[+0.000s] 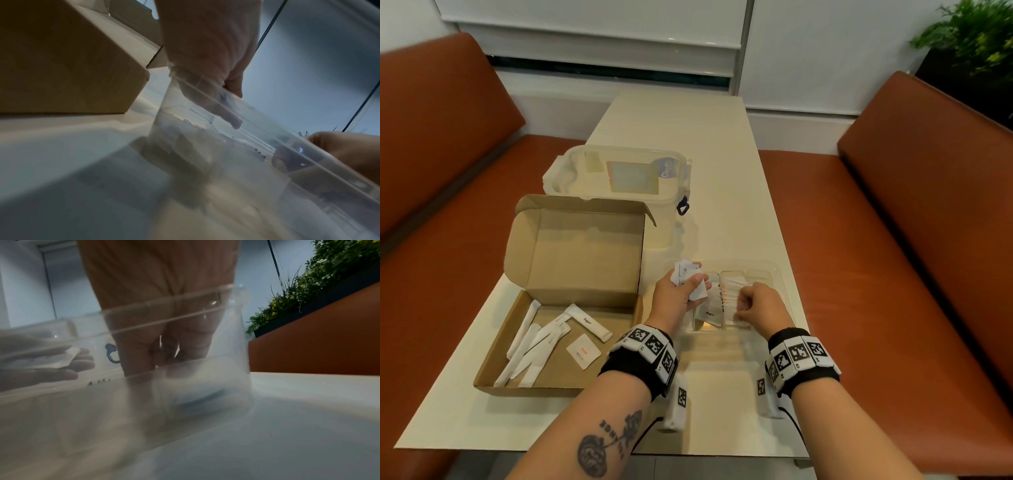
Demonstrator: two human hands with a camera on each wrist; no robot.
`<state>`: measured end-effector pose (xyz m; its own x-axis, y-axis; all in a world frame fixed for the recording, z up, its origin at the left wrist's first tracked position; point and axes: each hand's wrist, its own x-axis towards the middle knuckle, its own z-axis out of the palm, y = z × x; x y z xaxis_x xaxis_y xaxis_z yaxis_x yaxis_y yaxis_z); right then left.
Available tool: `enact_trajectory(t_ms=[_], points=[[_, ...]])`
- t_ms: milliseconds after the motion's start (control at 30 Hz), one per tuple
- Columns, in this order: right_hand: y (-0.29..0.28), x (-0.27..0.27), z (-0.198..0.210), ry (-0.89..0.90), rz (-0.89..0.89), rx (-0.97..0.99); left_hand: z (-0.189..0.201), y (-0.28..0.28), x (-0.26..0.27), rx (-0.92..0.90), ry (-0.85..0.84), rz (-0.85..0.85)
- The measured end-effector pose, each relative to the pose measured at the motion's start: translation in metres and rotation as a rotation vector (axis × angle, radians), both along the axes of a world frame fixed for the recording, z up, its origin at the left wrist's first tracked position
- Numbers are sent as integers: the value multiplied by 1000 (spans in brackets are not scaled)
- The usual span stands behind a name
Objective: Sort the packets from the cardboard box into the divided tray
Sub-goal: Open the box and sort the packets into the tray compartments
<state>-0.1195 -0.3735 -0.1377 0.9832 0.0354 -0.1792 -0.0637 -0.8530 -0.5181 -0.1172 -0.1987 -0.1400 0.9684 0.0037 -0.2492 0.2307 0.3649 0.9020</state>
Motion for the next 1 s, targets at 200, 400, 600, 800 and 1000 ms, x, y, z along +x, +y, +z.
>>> enact_trajectory(t_ms=[200, 400, 600, 800, 1000], points=[[7, -4, 7, -151, -112, 160, -1, 2, 3, -7, 37, -34], [43, -6, 20, -117, -127, 406, 5, 0, 5, -102, 150, -19], [53, -9, 20, -61, -212, 556, 6, 0, 1, -109, 120, -27], [45, -8, 22, -56, -184, 573, 2, 3, -1, -80, 55, -78], [15, -1, 29, -125, -225, 492, 2, 3, 0, -109, 54, -41]])
